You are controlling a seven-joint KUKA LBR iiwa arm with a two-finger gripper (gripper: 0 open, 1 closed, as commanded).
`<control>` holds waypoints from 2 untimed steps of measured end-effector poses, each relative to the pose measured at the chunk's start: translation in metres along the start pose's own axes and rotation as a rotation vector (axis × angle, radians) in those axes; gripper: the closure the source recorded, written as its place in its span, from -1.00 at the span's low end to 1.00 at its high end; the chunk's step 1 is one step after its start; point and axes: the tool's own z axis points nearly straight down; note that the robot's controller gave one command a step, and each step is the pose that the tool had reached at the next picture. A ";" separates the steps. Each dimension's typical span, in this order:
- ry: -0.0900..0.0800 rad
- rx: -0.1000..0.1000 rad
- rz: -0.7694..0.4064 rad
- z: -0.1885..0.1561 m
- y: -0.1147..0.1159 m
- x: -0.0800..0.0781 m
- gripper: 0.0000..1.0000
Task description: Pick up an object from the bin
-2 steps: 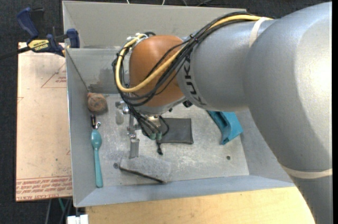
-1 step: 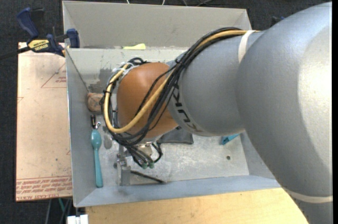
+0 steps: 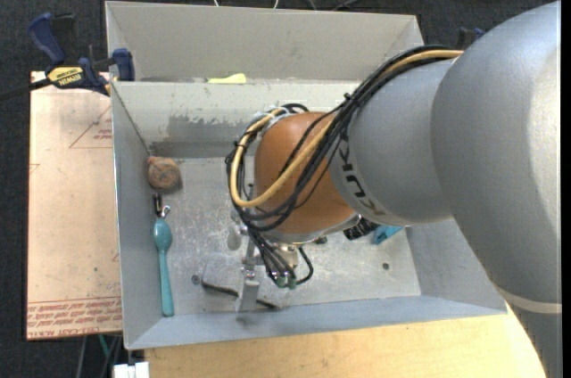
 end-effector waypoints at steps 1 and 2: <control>-0.027 -0.016 -0.198 0.045 -0.024 -0.006 -1.00; -0.013 -0.007 0.029 0.045 -0.021 0.002 1.00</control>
Offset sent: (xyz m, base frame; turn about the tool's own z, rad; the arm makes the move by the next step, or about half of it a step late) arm -0.0049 -0.0207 -0.0453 0.0284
